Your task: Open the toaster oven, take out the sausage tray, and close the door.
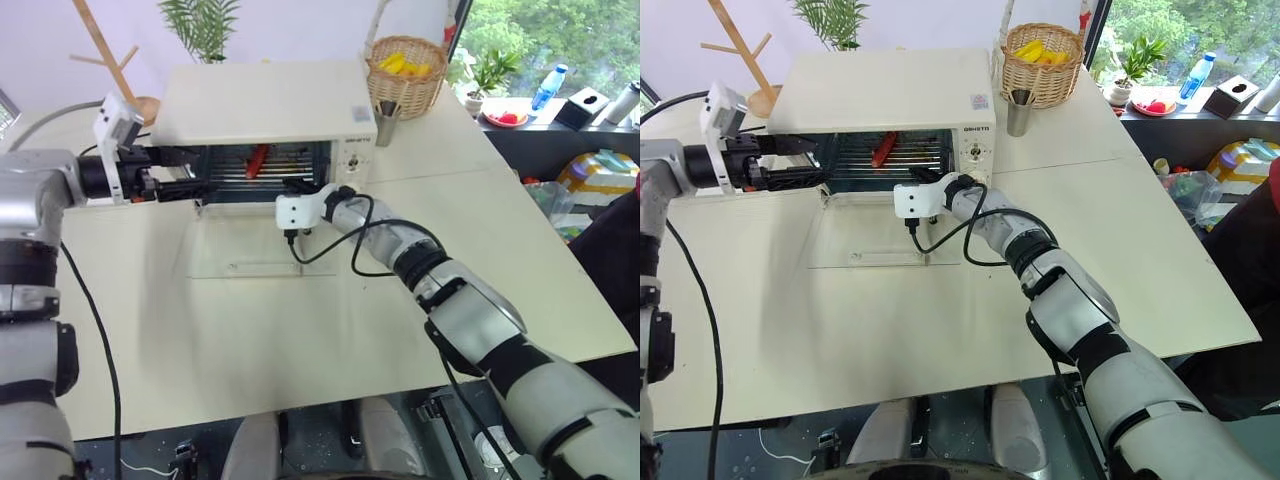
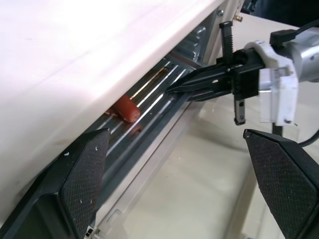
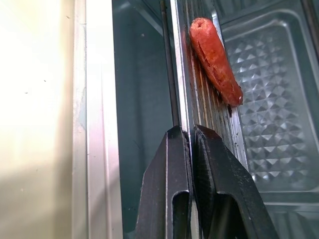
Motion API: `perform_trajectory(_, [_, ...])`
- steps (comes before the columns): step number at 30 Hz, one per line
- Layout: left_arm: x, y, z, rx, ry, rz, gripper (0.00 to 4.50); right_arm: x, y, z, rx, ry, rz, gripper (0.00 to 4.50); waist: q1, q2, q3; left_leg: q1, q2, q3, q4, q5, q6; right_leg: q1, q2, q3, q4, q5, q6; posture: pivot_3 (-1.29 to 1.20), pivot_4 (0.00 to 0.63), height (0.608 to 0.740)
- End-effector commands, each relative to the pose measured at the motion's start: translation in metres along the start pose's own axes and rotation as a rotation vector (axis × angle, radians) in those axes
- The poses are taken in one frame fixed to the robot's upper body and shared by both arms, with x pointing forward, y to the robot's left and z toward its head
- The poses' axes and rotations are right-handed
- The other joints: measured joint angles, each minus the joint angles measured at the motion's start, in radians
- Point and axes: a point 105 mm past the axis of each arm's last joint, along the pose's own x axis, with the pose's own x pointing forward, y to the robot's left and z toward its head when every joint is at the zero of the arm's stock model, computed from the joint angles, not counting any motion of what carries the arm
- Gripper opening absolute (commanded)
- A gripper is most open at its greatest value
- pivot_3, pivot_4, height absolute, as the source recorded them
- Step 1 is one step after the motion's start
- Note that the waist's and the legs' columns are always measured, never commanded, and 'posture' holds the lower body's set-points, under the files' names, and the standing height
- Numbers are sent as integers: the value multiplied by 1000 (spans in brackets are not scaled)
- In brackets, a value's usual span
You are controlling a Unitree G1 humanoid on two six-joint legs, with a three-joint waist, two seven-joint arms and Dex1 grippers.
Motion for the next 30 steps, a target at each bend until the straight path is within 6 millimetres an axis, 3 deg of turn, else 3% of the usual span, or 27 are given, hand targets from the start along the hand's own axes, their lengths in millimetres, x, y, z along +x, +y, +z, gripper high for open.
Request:
perform_trajectory(1, [-4,11,12,52,-6,36,4500,2,-20,24,-7,-94,-71,70,-2,0,0,0,0,0,0,0,0,0,0,0,0,0,0,0,150,740])
perform_trajectory(11, [-1,15,15,61,-11,29,4500,-6,-18,37,-28,-153,-68,70,-9,0,0,0,0,0,0,0,0,0,0,0,0,0,0,0,150,740])
perform_trajectory(18, [1,15,18,63,-19,21,4500,-9,-10,34,5,-136,-55,70,-11,0,0,0,0,0,0,0,0,-1,0,0,1,0,0,0,150,740])
perform_trajectory(22, [1,14,20,63,-23,13,4500,-3,-14,29,-16,-94,-63,1523,-10,0,0,0,0,0,0,0,0,-1,0,0,1,0,0,0,150,740])
perform_trajectory(30, [-4,13,21,62,-24,16,4500,9,-15,27,-27,-56,-59,1523,-10,0,0,0,0,0,0,0,0,-1,0,0,1,0,0,0,150,740])
